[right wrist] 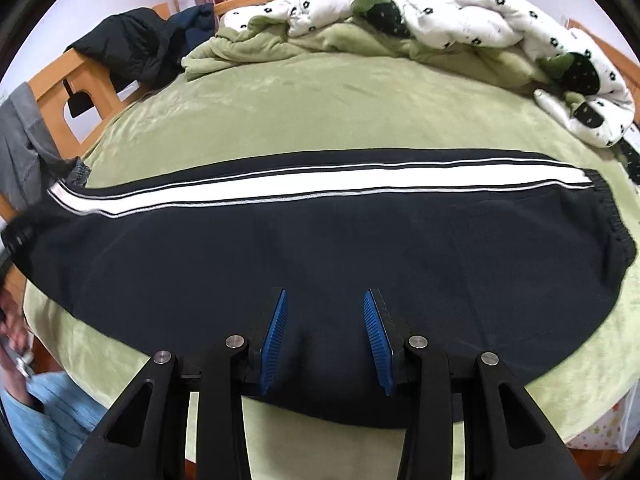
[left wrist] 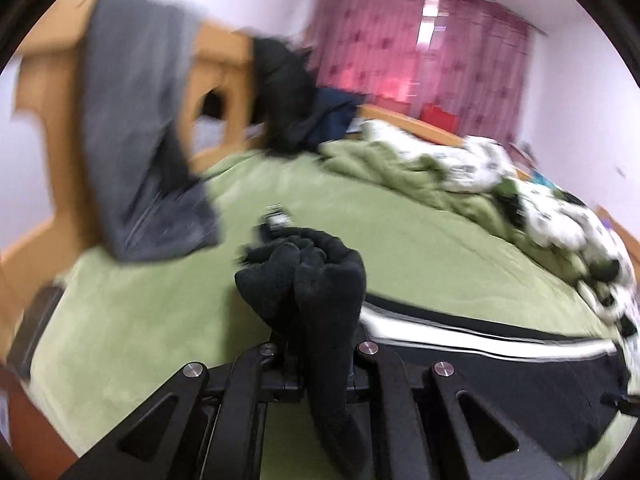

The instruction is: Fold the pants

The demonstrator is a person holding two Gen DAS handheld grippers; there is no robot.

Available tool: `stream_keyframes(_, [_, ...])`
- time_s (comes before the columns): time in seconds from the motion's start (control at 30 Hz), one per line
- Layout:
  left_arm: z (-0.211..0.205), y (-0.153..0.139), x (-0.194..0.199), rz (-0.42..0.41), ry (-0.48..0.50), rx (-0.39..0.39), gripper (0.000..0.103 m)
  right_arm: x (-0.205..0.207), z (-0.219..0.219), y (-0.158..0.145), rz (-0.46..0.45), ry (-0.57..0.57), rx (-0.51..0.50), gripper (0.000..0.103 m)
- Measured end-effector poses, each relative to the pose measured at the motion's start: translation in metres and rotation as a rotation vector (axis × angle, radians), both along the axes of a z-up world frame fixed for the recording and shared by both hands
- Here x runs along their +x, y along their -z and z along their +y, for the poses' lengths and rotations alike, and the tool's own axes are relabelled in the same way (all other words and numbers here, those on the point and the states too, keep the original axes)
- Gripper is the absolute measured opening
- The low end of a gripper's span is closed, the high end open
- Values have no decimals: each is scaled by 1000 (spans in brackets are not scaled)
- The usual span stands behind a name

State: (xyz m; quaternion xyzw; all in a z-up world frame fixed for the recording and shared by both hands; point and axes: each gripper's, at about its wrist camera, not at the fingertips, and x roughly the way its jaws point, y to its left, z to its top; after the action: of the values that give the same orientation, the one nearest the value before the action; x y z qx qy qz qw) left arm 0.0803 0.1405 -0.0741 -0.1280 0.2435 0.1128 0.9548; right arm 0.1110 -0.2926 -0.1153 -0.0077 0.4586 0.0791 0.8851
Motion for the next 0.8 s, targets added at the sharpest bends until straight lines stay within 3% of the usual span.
stream_keyframes(0.13, [-78,-23,17,2,162,77,9,-11,-30,-4,-23,45,11,40])
stream_keyframes(0.27, [-175,-18,44,57,298,167,9,-23,-58,-8,-41,81,48,40])
stream_keyframes(0.4, [-267,11,62,145,466,193,9,-31,-75,-10,-61,105,49,40])
stream_keyframes(0.53, [-333,53,51,245,601,217,11,-33,-88,-6,-50,125,60,40])
stream_keyframes(0.63, [-350,76,42,324,612,226,15,-32,-98,-1,-33,136,69,40])
stream_keyframes(0.7, [-344,74,32,304,620,206,17,-32,-100,1,-29,135,69,40])
stream_keyframes(0.77, [-328,66,22,293,646,139,33,-32,-101,3,-25,130,63,40])
stream_keyframes(0.8, [-325,63,21,289,653,117,35,-30,-102,5,-22,126,60,40])
